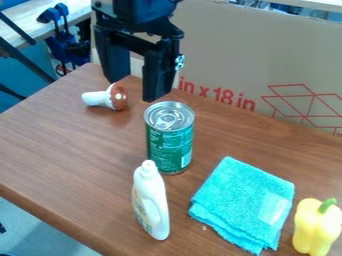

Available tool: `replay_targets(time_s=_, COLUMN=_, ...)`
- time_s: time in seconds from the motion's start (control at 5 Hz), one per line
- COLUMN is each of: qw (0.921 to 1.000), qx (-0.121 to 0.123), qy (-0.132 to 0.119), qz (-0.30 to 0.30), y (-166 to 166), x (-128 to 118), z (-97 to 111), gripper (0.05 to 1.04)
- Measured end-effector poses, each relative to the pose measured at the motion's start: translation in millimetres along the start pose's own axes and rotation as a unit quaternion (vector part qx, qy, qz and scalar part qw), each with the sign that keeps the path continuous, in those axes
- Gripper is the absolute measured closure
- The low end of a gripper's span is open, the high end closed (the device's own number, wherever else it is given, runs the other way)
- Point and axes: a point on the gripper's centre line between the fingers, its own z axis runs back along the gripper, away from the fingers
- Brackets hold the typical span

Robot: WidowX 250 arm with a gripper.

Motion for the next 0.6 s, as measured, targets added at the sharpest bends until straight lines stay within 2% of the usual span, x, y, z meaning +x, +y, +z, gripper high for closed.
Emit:
replay_targets(time_s=0.2, qw=0.9999, qx=-0.002, qy=0.012, qz=0.0, y=-0.3, x=-0.3, z=-6.4, gripper=0.081)
replay_targets(time_s=0.4, qw=0.9998, qx=-0.002, qy=-0.012, qz=0.018, y=17.2, x=26.1, z=-21.9, gripper=0.081)
replay_targets(time_s=0.6, qw=0.999, qx=0.012, qy=-0.041, qz=0.014, y=24.0, x=45.7, z=-32.6, gripper=0.081)
